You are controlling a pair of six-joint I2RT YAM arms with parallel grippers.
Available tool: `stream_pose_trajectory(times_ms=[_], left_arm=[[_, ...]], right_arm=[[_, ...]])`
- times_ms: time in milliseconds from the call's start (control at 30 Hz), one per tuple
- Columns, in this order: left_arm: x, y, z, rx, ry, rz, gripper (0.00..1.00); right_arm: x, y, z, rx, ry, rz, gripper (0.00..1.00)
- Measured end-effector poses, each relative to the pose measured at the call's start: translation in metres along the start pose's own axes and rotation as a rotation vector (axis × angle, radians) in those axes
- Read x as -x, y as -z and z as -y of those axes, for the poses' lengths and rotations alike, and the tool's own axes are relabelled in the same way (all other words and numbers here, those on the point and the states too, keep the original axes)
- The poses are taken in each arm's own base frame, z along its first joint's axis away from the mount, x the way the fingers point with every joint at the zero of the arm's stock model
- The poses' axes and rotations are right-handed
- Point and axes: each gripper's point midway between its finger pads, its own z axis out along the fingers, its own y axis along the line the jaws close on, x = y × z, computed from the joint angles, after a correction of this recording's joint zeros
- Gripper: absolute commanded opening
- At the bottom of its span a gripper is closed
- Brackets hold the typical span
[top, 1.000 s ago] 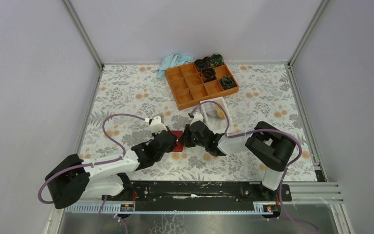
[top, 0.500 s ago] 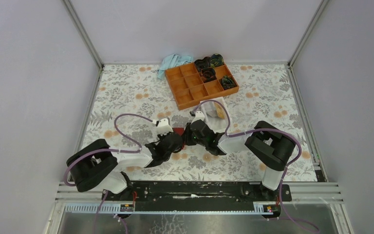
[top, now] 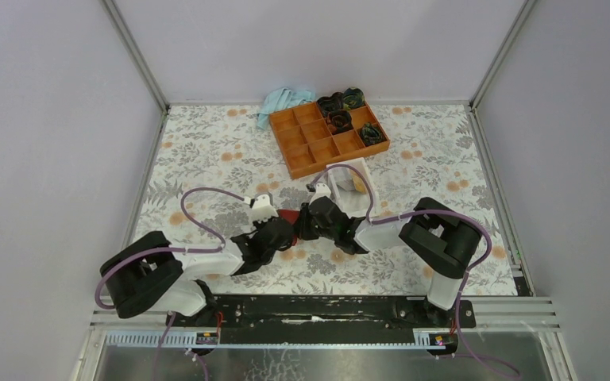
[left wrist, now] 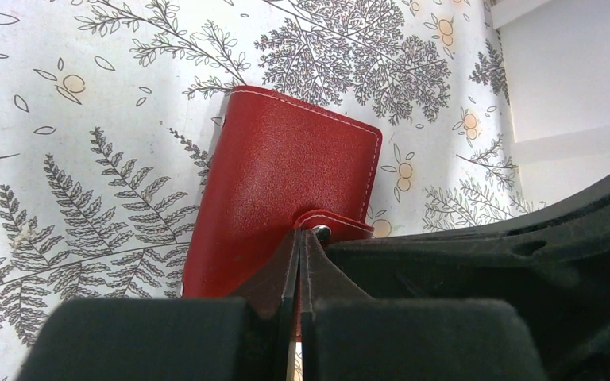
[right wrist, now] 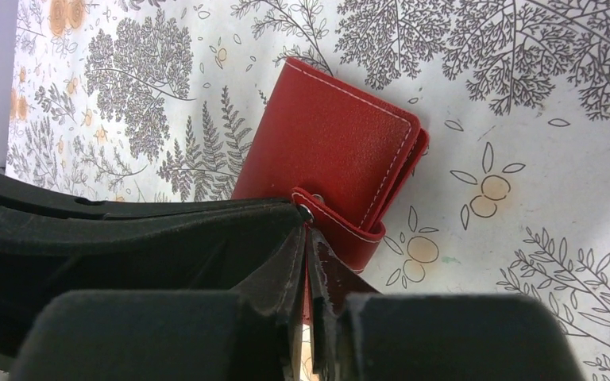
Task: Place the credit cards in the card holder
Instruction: Close the card holder at the center of the board.
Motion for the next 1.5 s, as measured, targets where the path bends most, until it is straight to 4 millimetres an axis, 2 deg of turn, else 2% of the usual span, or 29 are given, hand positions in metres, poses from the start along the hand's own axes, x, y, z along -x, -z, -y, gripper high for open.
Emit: stream_pose_trajectory(times_ms=[167,400,600,800,967,1267,1500], left_arm=[[0.0,-0.004,0.001,0.012,0.003,0.007,0.0],[0.001,-0.006,0.002,0.014,0.005,0.014,0.0],[0.001,-0.006,0.002,0.014,0.01,0.014,0.0],[0.001,-0.006,0.003,0.013,0.012,0.014,0.0],[0.001,-0.006,0.003,0.013,0.014,0.014,0.0],[0.001,-0.007,0.002,0.014,0.019,0.015,0.0],[0.002,-0.008,0.002,0.014,0.027,0.018,0.0]], right_arm=[[-0.001,0.002,0.0,-0.005,0.011,-0.006,0.23],[0.001,0.008,0.0,-0.011,0.019,-0.01,0.28],[0.005,0.019,-0.003,-0.005,0.014,0.003,0.41],[0.01,0.028,-0.004,0.003,-0.023,0.018,0.44],[0.009,0.028,0.009,-0.024,-0.076,0.015,0.46],[0.006,0.017,0.028,-0.054,-0.148,0.007,0.47],[0.005,0.01,0.023,-0.016,-0.2,0.007,0.48]])
